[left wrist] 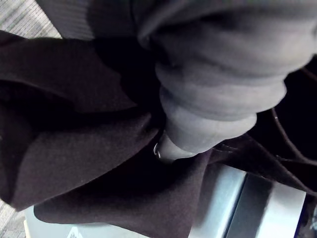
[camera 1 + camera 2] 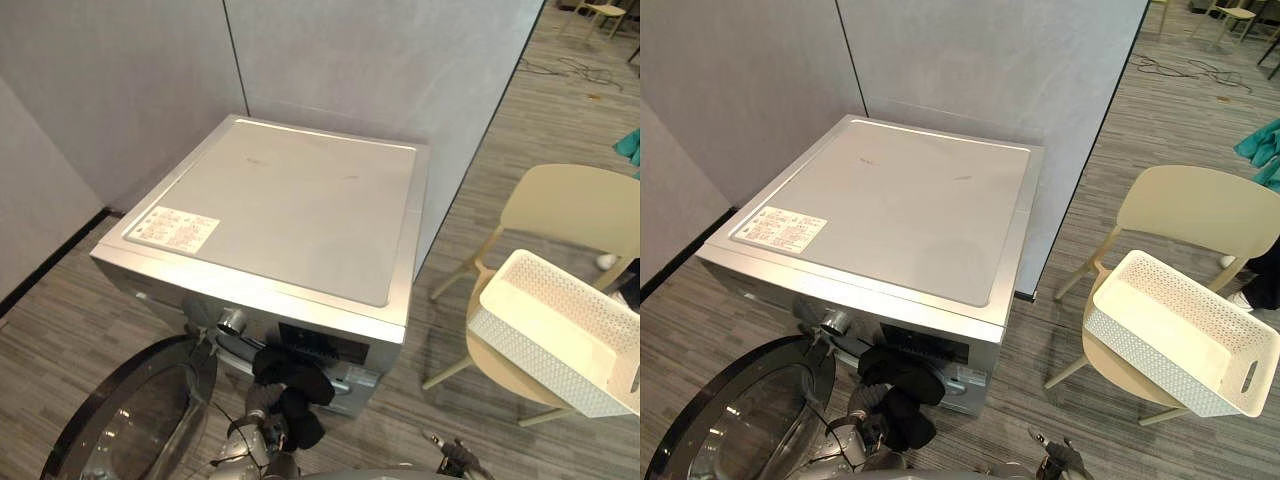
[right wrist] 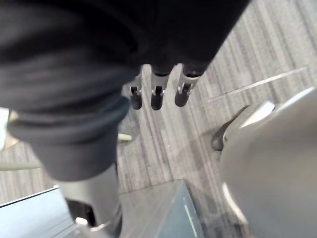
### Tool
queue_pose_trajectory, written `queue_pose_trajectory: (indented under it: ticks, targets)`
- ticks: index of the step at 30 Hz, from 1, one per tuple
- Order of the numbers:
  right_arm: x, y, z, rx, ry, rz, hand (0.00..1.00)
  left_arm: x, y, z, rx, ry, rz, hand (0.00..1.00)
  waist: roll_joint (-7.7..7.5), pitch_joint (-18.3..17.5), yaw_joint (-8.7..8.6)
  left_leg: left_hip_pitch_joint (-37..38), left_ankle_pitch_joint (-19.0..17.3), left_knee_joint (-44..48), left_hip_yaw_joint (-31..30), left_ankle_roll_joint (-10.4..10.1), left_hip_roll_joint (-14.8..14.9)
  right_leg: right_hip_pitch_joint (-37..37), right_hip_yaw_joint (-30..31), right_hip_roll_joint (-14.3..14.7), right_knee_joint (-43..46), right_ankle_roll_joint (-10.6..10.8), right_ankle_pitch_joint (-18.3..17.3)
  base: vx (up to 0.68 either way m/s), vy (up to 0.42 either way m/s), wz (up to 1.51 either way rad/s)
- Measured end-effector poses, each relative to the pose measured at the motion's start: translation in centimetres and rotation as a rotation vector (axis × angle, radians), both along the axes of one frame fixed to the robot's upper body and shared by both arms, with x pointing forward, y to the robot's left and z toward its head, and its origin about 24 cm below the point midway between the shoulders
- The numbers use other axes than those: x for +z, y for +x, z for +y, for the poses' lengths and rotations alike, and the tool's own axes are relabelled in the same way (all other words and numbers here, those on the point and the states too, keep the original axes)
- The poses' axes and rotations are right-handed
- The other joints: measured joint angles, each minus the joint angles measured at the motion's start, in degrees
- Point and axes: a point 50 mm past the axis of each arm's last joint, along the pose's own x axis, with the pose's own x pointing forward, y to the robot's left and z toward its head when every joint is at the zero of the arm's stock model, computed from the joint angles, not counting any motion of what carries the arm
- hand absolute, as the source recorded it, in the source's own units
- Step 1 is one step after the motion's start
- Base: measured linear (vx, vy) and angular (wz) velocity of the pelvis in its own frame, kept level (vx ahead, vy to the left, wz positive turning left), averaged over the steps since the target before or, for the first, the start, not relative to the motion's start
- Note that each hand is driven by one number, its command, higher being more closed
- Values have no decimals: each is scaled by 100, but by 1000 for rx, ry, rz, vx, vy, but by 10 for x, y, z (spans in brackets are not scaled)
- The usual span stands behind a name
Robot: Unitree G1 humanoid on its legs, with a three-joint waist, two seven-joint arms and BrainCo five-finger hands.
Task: Pick up the laundry basket with both hands and put the clothes into the washing machine.
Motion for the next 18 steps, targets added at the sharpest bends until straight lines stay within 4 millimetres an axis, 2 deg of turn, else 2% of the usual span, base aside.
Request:
queue_pose_trajectory:
  ticks: [3,4,6,8,11,13,15,17,18]
  targets:
    - [0,-5,-9,-10,-23,18,0,0,3,0,-16,9,-1,100,109,-66,-62,81,1,-332,-47,-1,-42,16,-98,-60,-148,56,135,45,93,26]
    - [-1,-9,-15,-35,-28,37,0,0,8,-1,-35,14,-7,100,184,-57,-45,187,3,-612,-61,-3,-38,23,-101,-67,-230,112,233,7,94,20]
    - [-2,-16,-18,-62,-28,64,0,-1,8,-1,-71,34,2,100,233,-70,-73,377,5,-1056,-132,-3,-44,67,-179,-93,-346,123,323,-17,80,18]
    - [-3,-18,-19,-70,-26,75,0,0,10,-1,-111,56,-4,100,229,-69,-75,435,6,-1288,-157,-2,-74,44,-234,-137,-399,126,327,-67,50,9]
    - [-2,-14,-18,-52,-22,75,0,0,10,3,-134,82,-4,100,193,-59,-54,325,136,-1481,44,64,-150,-143,-81,-251,-573,238,484,-131,65,-25]
    - [-1,1,-13,12,-26,49,0,0,9,13,-139,119,-2,100,140,-47,-57,35,133,-1367,192,66,-135,-354,30,-266,-770,305,663,-186,68,-46]
    - [1,15,-6,96,-28,28,0,2,12,24,-132,149,-11,100,-12,45,-53,-231,124,-1268,339,50,-46,-639,112,-210,-864,305,803,-196,20,-46]
    - [6,43,12,284,-46,-27,0,10,18,50,-37,190,-37,100,-219,91,144,-706,89,-1098,675,-4,257,-1140,-346,-158,-1006,113,957,-198,-50,-87]
    - [9,51,14,308,-55,-54,0,12,20,57,-11,204,-45,100,-274,131,201,-840,82,-1019,694,-39,314,-1247,-447,-157,-1031,114,1005,-150,-84,-57]
